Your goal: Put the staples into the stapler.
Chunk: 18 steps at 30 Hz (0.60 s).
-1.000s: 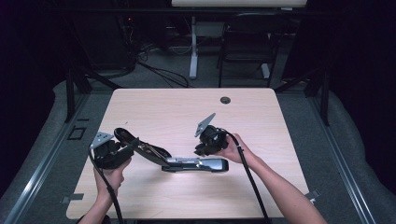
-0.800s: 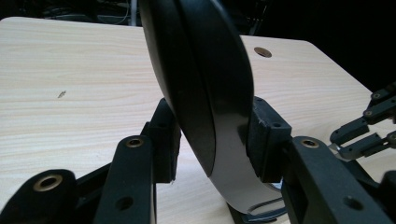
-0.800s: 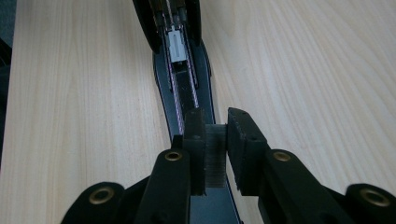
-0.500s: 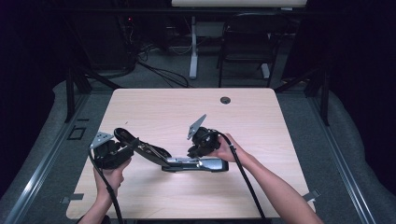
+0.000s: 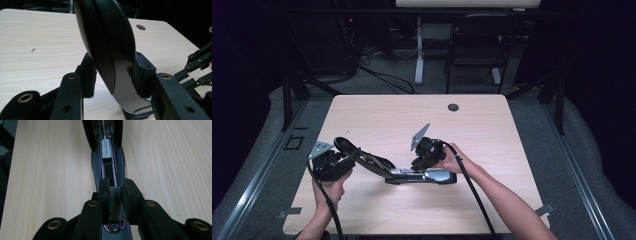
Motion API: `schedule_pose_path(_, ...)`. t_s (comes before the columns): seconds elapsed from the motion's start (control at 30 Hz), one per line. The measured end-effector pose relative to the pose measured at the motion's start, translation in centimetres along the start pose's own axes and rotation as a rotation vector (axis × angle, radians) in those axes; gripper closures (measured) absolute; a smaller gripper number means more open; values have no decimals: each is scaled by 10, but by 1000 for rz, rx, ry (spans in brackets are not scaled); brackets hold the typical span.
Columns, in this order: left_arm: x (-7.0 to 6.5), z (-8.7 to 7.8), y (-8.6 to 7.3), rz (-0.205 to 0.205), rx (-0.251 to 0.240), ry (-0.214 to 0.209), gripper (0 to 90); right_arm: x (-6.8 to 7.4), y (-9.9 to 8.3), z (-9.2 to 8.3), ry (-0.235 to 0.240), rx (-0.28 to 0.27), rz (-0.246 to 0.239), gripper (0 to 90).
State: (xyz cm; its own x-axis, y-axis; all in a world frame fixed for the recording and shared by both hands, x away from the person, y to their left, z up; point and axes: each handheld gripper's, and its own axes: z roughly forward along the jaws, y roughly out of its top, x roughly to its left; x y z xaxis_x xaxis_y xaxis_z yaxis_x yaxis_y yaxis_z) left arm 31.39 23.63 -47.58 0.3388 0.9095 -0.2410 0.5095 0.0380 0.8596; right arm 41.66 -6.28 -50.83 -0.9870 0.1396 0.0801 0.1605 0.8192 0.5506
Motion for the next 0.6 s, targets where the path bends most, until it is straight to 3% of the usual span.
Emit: schedule_pose_path(0.6,0,0,0,2,2,-1,592,-1,0,4,17,6,-10,784)
